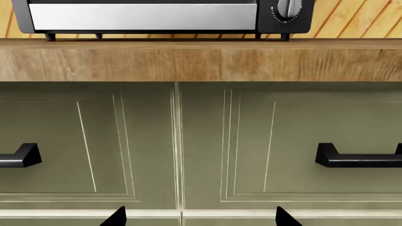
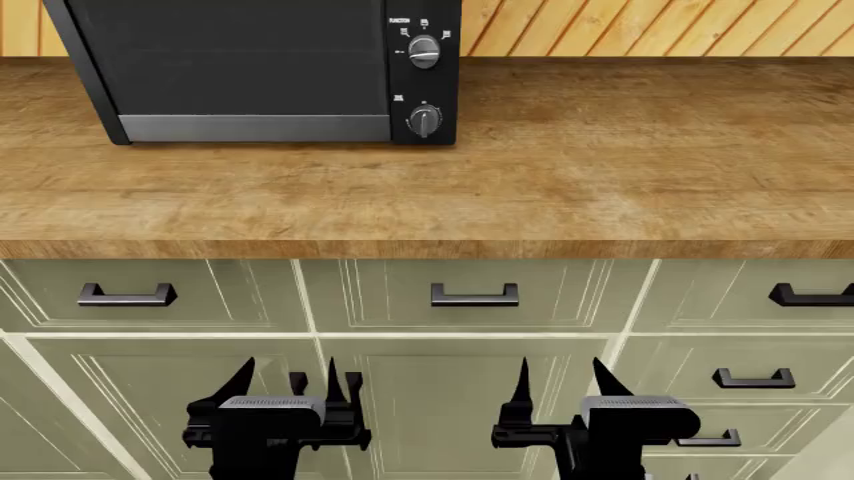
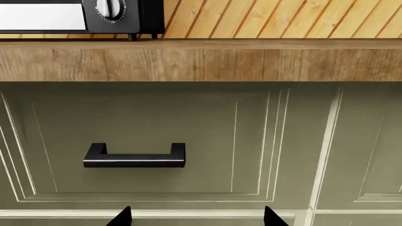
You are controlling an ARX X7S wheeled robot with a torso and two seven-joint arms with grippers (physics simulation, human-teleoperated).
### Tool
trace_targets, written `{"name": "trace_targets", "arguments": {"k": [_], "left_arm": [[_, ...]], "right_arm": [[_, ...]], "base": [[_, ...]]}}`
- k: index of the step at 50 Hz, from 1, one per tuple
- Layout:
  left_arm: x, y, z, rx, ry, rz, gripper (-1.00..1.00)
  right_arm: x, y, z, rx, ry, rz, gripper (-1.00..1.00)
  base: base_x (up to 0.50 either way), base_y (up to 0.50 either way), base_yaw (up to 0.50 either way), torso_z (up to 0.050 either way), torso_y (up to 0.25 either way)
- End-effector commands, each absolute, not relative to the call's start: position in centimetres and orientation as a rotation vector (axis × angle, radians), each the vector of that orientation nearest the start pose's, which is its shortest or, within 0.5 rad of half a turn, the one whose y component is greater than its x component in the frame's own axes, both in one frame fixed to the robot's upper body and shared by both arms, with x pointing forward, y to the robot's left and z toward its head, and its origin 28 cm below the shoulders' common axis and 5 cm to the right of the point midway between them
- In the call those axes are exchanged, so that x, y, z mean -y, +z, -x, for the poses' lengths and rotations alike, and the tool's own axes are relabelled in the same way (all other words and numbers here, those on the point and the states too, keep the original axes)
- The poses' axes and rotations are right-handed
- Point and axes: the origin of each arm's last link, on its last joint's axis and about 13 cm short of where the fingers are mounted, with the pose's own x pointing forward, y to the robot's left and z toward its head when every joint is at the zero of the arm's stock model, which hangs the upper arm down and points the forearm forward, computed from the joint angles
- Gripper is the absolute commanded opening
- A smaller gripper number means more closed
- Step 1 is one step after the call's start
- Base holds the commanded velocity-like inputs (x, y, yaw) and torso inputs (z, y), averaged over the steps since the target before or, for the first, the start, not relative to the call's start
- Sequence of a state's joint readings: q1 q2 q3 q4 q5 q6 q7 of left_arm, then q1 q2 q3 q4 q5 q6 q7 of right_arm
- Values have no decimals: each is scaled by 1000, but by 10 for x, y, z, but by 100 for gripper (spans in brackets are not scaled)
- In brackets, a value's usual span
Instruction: Open the toaster oven door.
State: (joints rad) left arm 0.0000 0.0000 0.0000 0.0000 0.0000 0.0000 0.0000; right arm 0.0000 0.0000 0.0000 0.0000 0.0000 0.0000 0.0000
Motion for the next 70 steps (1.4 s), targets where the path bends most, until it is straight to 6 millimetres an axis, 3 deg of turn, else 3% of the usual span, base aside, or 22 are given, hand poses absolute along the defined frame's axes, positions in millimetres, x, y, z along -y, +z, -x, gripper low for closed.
{"name": "trace_targets", "arguments": {"k": [1,10,21,34,45,56,70], "left_arm": [[-205,13,-210,-3,0,7,100],[-208,15,-210,-13,-9,61,100],[-212,52,-222,35,-30,36,100],[-225,137,-244,96,-82,4,100],[-241,190,-263,122,-75,7,100],[-244,194,-264,116,-54,-26,100],[-243,192,-262,110,-59,-29,100]], "right_arm": [[96,13,-210,0,-1,3,100],[95,16,-212,7,5,10,100],[100,45,-233,59,10,18,100],[113,102,-262,148,4,31,100],[118,144,-280,203,30,47,100],[119,150,-282,206,35,26,100],[115,153,-280,205,54,21,100]], "base": [[0,0,0,0,0],[0,0,0,25,0],[0,0,0,50,0],[0,0,0,50,0],[0,0,0,50,0],[0,0,0,50,0],[169,0,0,0,0]]}}
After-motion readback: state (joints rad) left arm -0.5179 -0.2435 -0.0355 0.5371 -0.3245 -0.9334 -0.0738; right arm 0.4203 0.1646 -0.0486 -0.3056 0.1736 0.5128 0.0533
